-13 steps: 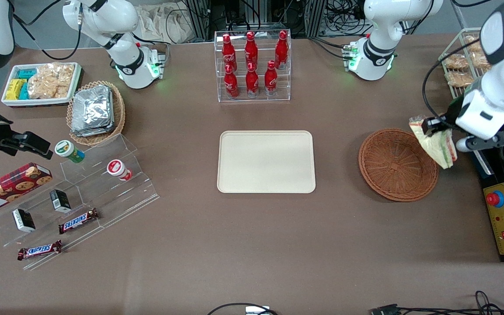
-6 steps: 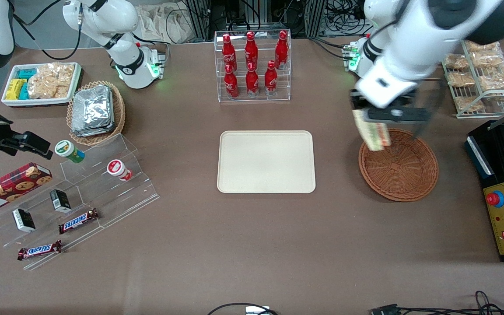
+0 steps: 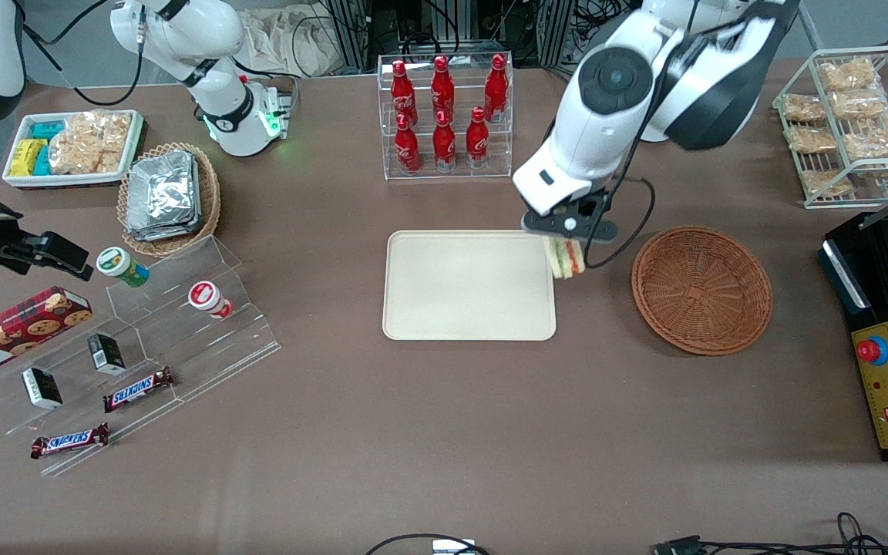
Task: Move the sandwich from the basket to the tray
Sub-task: 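Lift the sandwich and carry it with the left gripper toward the tray, then lower the sandwich onto the tray and open the left gripper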
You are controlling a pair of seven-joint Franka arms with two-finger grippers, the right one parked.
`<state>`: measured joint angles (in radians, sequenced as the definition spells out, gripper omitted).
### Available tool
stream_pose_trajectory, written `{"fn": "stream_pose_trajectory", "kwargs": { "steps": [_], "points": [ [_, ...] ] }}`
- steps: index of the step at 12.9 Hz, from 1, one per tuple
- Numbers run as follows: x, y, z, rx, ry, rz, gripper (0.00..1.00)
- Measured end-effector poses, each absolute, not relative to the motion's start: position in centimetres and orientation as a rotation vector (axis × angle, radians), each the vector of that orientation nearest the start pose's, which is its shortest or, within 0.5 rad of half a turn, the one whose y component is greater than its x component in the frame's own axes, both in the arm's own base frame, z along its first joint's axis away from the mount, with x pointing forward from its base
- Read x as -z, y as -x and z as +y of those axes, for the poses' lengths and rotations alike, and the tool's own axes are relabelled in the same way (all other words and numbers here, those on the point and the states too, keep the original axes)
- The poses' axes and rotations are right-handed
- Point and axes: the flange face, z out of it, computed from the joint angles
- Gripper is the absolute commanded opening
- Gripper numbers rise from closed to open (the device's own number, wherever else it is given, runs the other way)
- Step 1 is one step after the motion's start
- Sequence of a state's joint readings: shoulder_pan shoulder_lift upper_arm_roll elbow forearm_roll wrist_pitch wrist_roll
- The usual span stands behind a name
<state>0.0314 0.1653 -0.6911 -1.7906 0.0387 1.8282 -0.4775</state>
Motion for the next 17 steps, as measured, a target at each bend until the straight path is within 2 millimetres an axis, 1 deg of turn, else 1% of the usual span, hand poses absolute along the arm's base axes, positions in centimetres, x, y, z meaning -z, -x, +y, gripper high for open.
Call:
{"fn": "stream_pose_trajectory", "kwargs": {
  "steps": [1, 3, 5, 6, 9, 10, 11, 12, 13, 14, 15, 17],
  "points": [
    [-43.7, -47.9, -34.7, -0.154, 3.149, 0.311, 0.24],
    [-37.7, -47.2, -34.8, -0.119, 3.179, 0.335, 0.24],
    [-32.6, -46.5, -34.4, -0.109, 3.147, 0.407, 0.24],
    [-30.5, -46.5, -34.3, -0.108, 3.125, 0.434, 0.24],
    [-25.7, -46.6, -34.5, -0.100, 3.091, 0.424, 0.24],
    [-24.6, -46.5, -34.7, -0.097, 3.088, 0.421, 0.24],
    [-23.6, -46.4, -34.9, -0.101, 3.090, 0.422, 0.26],
    [-23.0, -46.3, -35.0, -0.103, 3.101, 0.425, 0.31],
    [-22.6, -46.2, -35.2, -0.101, 3.116, 0.420, 0.52],
    [-22.4, -46.1, -35.3, -0.096, 3.129, 0.404, 0.92],
    [-22.2, -45.9, -35.4, -0.096, 3.134, 0.386, 1.00],
    [-22.1, -45.7, -35.5, -0.099, 3.137, 0.352, 1.00]
  ]
}}
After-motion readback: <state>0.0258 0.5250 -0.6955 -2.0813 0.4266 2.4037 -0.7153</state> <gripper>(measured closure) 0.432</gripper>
